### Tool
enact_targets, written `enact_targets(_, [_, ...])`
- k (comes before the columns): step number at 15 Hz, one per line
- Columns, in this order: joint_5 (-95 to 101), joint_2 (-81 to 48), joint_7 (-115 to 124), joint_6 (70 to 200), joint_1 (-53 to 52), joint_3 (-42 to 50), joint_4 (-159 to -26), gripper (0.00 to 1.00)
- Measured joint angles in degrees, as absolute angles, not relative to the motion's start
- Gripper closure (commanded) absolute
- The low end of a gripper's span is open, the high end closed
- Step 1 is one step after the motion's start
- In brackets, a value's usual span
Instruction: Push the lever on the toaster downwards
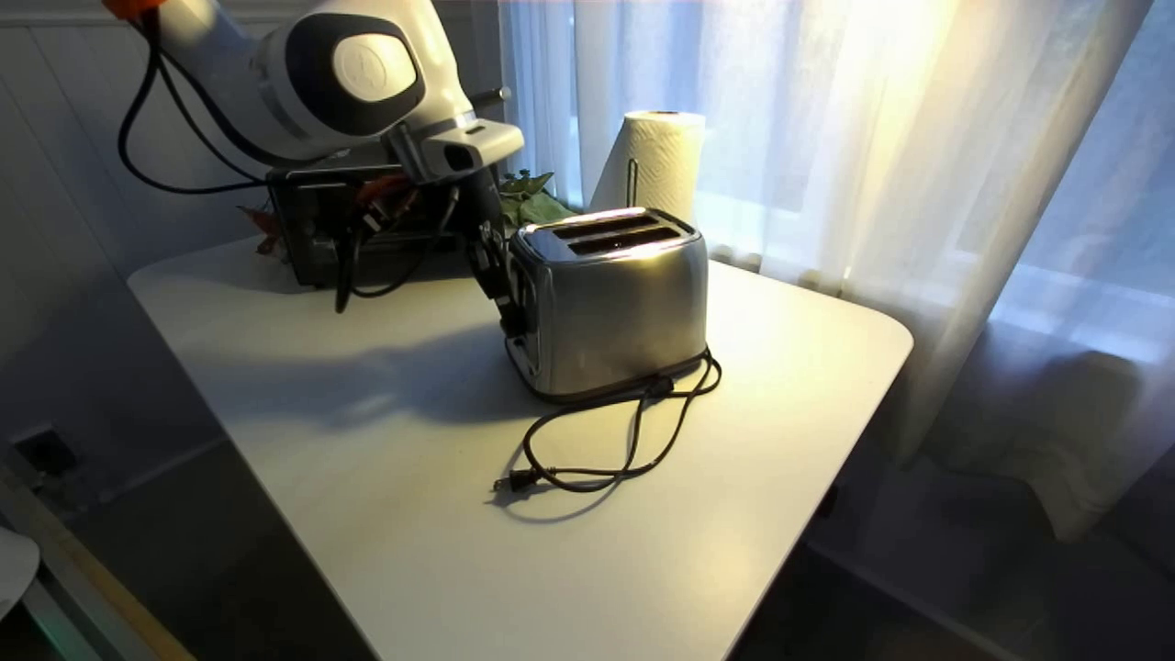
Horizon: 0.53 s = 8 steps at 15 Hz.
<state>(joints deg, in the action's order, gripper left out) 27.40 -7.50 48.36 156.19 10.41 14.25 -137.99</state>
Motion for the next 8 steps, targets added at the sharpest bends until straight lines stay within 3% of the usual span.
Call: enact_targets(8, [28.1,-9.0,49.5,158.2,8.8,15.9,-138.3,1.0])
